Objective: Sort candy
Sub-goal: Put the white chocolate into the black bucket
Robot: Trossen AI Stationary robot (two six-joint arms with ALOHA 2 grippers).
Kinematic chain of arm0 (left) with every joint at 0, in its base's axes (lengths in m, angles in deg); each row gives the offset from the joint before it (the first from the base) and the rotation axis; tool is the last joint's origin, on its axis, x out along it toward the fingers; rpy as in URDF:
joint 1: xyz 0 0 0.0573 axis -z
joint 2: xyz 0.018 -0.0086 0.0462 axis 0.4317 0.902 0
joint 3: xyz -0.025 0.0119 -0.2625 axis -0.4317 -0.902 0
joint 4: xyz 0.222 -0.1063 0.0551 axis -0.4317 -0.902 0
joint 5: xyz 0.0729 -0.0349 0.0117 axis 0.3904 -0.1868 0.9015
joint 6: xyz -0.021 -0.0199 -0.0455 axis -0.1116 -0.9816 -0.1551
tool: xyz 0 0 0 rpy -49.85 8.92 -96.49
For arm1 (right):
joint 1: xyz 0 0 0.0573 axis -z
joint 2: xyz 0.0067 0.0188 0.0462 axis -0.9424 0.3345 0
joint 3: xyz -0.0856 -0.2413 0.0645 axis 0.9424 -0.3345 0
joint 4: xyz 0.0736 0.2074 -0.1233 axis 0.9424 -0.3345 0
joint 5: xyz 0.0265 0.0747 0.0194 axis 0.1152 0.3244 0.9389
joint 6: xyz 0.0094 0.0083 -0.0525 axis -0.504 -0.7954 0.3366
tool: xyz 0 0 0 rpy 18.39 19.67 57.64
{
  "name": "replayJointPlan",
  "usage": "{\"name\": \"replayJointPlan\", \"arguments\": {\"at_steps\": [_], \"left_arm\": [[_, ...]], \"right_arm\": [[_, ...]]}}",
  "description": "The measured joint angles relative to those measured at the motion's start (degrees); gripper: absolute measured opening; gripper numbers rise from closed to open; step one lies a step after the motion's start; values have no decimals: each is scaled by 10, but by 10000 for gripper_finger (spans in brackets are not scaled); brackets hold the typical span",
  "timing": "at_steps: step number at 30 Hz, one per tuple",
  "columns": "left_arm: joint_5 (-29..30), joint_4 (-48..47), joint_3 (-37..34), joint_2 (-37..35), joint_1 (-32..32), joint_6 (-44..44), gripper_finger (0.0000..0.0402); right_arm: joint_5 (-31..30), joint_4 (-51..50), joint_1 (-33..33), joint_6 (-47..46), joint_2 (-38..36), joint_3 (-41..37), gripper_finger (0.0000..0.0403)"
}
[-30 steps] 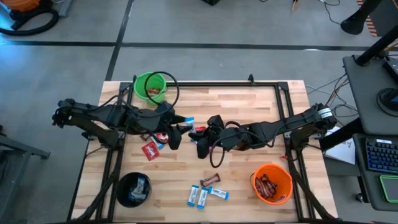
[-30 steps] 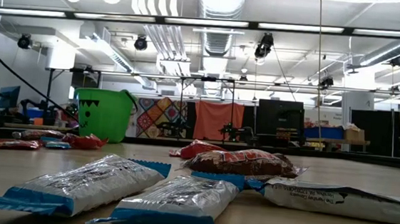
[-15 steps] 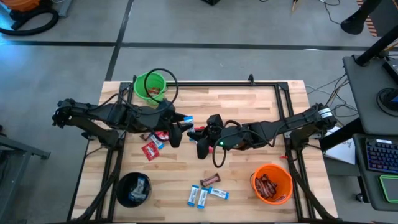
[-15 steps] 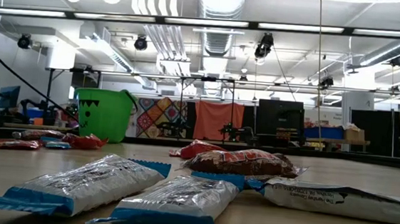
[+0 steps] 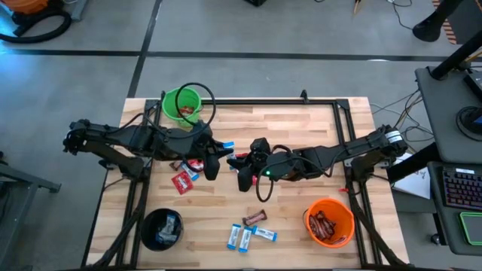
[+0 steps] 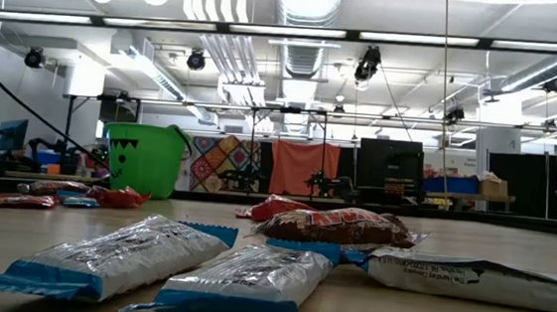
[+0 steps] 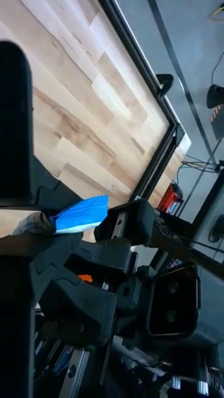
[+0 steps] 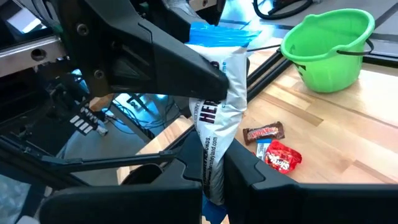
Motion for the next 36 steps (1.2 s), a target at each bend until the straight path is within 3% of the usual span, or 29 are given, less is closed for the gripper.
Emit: {"name": "replayJointPlan", "arguments": {"at_steps": [7, 16, 22, 31, 36], "left_arm": [[0, 0, 0, 0, 0, 0, 4], [-10, -7, 0, 0, -1, 0, 1], [-12, -8, 0, -10, -1, 9, 0], [8, -197, 111, -20, -1, 17, 0], [8, -324, 169, -21, 18, -55, 0]], "right_arm": [[-11, -3, 0, 6, 0, 0, 23], [-29, -4, 0, 27, 0, 1, 133], [-33, -46, 0, 27, 0, 1, 185], [-48, -120, 0, -8, -1, 1, 203], [-42, -175, 0, -42, -1, 1, 203]]}}
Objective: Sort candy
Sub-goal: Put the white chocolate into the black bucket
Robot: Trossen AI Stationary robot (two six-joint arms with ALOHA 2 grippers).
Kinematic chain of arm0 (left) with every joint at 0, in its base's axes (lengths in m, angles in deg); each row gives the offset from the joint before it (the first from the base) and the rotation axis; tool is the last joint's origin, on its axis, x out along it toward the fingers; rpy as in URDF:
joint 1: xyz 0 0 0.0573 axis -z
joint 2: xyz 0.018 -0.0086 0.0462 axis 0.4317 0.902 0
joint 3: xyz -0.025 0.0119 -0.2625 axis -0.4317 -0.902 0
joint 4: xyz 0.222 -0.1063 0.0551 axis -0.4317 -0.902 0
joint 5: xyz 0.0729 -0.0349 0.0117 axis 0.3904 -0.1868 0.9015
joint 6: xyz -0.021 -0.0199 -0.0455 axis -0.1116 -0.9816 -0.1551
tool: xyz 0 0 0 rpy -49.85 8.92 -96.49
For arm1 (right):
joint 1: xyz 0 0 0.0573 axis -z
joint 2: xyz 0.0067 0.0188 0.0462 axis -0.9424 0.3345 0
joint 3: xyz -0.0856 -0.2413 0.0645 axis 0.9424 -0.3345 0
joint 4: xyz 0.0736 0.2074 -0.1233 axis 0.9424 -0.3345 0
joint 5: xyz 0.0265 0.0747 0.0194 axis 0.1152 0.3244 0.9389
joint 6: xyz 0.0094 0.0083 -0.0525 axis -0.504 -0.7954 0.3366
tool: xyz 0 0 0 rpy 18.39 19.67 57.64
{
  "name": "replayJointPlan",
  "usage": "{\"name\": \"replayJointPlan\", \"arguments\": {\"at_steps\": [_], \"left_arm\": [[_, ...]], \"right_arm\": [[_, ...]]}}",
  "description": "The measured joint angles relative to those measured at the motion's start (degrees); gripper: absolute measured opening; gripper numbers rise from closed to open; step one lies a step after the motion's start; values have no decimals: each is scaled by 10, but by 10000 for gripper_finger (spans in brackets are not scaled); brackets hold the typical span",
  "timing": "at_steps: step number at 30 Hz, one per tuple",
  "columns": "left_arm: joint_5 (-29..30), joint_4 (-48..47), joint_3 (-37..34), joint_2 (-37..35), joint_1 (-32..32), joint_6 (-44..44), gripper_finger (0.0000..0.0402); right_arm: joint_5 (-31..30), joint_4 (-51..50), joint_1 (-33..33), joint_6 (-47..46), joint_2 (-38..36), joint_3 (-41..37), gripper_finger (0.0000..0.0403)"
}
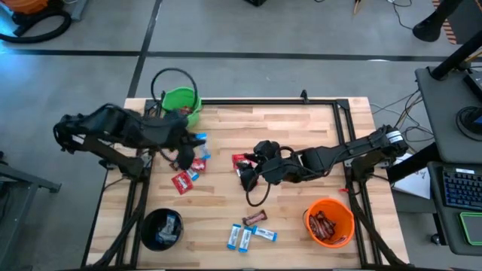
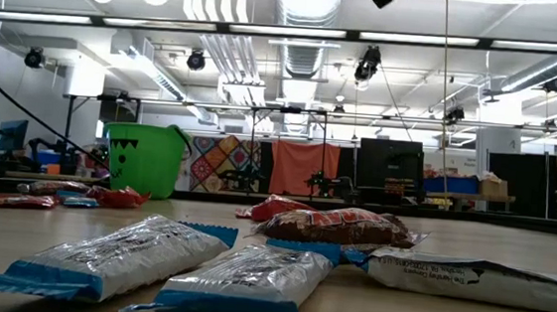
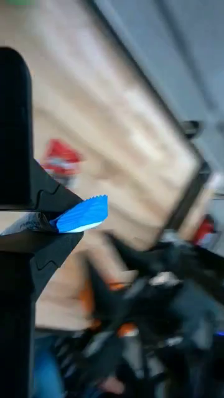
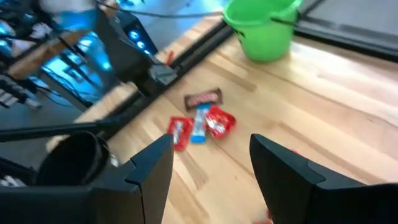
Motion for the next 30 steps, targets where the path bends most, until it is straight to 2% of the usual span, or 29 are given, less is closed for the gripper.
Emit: {"name": "replayJointPlan", "arguments": {"at_steps": [6, 10, 16, 20, 25, 30], "left_arm": [[-19, -145, -5, 4, 110, -180, 0], [-31, -163, -22, 10, 211, -316, 0], [-33, -182, -26, 40, 342, -497, 0], [-74, -250, -26, 74, 402, -604, 0], [-96, -249, -41, 108, 437, -646, 0], [-126, -257, -66, 139, 441, -646, 2]], "right_arm": [[2, -93, 0, -52, 0, 0, 203], [2, -128, 0, -72, 0, 0, 203], [7, -128, 0, -72, 0, 0, 203], [19, -128, 0, -72, 0, 0, 203], [19, -128, 0, -72, 0, 0, 203], [19, -128, 0, -71, 0, 0, 203]]}}
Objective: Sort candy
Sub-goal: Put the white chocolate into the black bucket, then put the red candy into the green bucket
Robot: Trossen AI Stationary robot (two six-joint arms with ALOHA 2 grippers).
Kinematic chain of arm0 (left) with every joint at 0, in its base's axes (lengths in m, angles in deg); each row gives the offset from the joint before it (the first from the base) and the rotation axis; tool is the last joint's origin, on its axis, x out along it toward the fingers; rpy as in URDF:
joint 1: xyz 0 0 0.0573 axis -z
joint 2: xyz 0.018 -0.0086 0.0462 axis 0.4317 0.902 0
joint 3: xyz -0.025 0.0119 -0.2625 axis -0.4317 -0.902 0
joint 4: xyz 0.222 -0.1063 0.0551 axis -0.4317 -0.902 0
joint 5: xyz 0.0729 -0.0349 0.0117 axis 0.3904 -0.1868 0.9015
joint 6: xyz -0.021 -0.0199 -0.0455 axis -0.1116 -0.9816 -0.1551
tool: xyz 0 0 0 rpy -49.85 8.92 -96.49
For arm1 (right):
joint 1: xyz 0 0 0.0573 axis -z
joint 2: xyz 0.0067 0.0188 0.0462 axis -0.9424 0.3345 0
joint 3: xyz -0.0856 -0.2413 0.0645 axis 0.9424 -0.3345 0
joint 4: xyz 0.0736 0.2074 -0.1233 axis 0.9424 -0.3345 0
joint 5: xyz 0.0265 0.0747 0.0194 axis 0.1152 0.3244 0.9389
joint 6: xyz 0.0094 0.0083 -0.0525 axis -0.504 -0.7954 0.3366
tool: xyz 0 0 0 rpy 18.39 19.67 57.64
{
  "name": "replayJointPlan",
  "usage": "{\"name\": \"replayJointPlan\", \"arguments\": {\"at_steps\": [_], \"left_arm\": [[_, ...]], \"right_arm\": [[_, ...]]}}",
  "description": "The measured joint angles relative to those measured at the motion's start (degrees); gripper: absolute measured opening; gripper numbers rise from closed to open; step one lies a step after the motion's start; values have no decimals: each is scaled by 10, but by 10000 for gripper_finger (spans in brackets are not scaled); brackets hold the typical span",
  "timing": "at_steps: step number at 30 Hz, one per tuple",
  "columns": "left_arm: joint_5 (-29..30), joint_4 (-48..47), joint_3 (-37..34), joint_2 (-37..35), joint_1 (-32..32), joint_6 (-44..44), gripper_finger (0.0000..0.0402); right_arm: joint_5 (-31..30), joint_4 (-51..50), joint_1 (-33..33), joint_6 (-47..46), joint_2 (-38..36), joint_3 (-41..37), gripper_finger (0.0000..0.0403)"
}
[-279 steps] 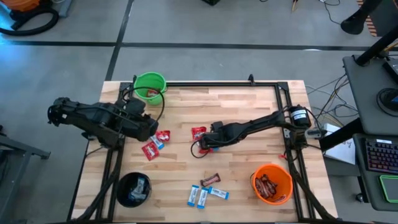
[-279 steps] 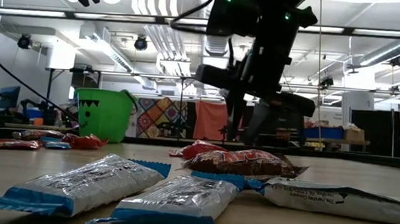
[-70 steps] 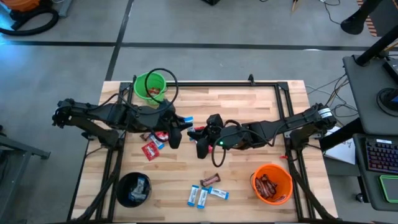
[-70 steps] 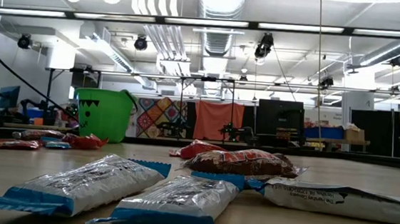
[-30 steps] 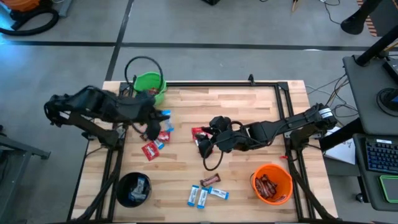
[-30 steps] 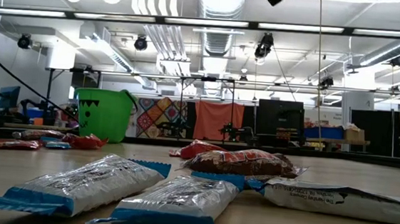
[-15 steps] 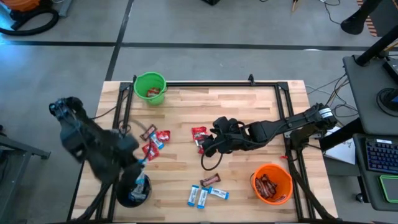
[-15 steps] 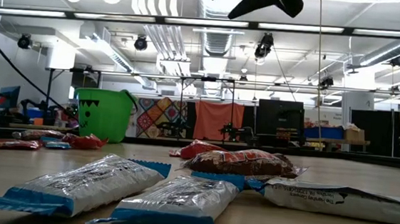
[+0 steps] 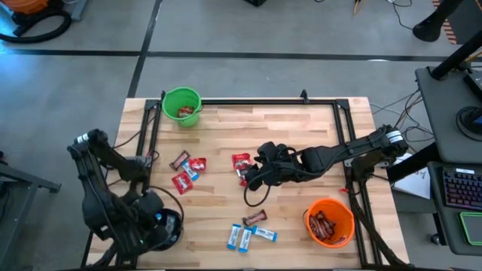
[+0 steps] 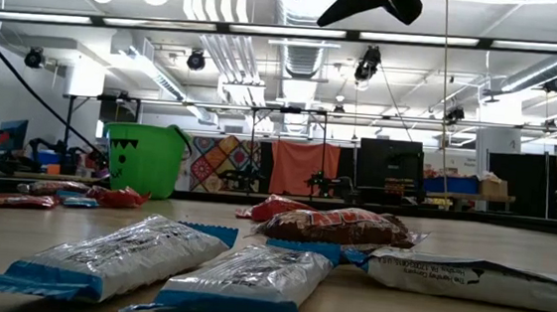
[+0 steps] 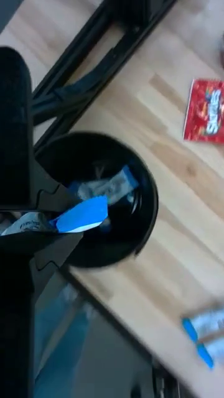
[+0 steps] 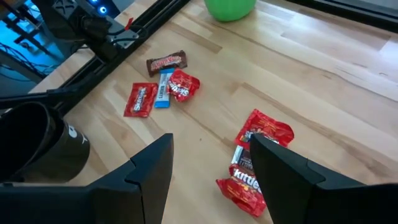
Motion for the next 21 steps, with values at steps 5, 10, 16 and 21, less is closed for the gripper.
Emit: {"name": "replayJointPlan", "arguments": {"at_steps": [5, 10, 16, 21], "left_arm": [[1, 4, -45, 2, 0, 2, 14], [0, 11, -57, -1, 0, -4, 29], [1, 12, -57, -1, 0, -7, 73], [-20, 14, -57, -1, 0, -12, 123]], "right_arm": [[0, 0, 0, 2, 0, 0, 203], [11, 0, 0, 5, 0, 0, 203], [17, 0, 0, 11, 0, 0, 203], [17, 0, 0, 15, 0, 0, 203]]}}
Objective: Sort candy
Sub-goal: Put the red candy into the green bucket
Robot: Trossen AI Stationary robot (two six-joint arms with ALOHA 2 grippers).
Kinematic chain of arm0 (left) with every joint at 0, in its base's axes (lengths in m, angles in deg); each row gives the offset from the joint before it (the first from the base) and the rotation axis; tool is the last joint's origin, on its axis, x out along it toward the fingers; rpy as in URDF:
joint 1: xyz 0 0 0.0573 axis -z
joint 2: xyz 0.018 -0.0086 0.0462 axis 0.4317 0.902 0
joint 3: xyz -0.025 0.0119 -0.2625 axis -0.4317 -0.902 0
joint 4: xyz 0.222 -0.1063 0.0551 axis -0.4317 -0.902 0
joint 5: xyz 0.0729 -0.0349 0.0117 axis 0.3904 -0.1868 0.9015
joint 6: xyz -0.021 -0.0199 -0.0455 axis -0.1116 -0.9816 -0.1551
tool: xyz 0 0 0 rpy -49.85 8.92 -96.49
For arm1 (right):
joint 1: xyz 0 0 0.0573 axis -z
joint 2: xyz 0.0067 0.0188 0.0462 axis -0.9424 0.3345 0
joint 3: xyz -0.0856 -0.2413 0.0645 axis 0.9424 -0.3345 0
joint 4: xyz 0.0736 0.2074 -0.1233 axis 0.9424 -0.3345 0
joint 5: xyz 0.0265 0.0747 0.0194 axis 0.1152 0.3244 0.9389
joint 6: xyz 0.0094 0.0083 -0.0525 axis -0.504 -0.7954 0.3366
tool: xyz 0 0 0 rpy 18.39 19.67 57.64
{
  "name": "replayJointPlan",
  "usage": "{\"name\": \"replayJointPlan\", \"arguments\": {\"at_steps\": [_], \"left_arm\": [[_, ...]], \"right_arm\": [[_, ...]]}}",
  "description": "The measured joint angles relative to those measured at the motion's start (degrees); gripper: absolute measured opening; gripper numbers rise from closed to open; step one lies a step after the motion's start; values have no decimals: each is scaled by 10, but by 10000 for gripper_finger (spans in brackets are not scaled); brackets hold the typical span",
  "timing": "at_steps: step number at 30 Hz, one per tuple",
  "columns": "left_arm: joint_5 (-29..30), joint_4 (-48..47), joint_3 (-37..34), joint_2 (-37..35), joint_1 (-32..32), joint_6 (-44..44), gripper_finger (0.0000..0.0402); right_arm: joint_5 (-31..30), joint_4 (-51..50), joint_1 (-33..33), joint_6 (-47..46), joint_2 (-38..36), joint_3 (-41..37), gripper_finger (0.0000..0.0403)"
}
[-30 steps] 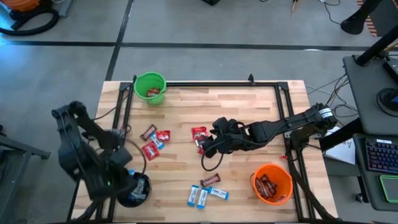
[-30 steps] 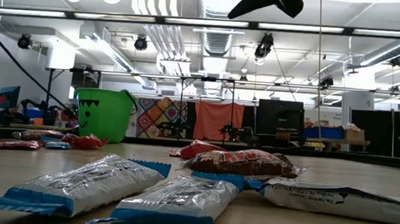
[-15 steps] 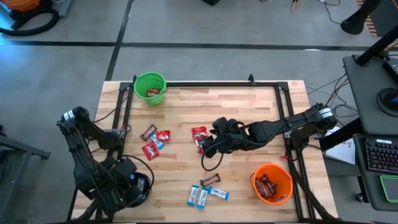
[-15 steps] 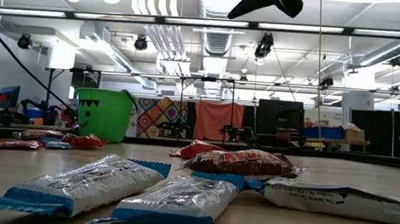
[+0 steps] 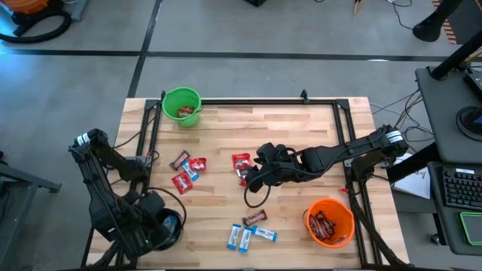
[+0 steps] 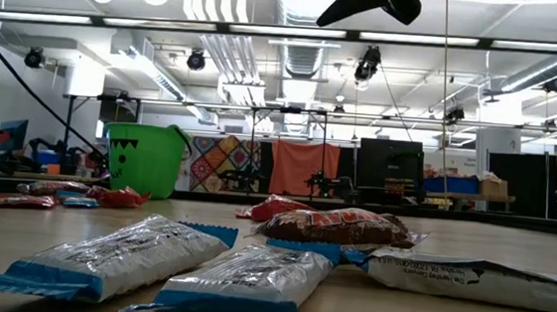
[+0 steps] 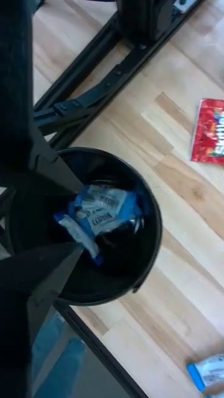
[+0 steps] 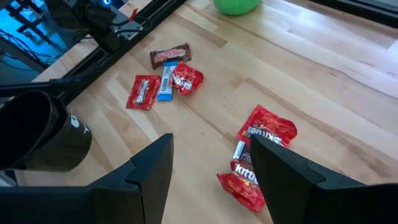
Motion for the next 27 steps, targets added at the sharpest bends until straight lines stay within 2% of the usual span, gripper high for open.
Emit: {"name": "replayJointPlan", "arguments": {"at_steps": [5, 9, 14, 19, 23, 27], "left_arm": [[0, 2, 0, 0, -2, 0, 155], [32, 8, 0, -5, -17, 25, 159], [79, 7, 0, -24, -62, 101, 160], [160, -4, 0, -57, -118, 132, 160], [241, -4, 0, -89, -144, 142, 160], [294, -4, 1, -113, -156, 153, 160]], "right_arm": [[1, 0, 0, 5, 0, 0, 203], [24, -8, 9, -16, 4, 0, 203], [44, -45, 44, -13, 24, 0, 203], [99, -63, 60, 22, 61, 0, 203], [119, -59, 61, 48, 96, 0, 203], [124, -58, 61, 96, 132, 0, 203]]}}
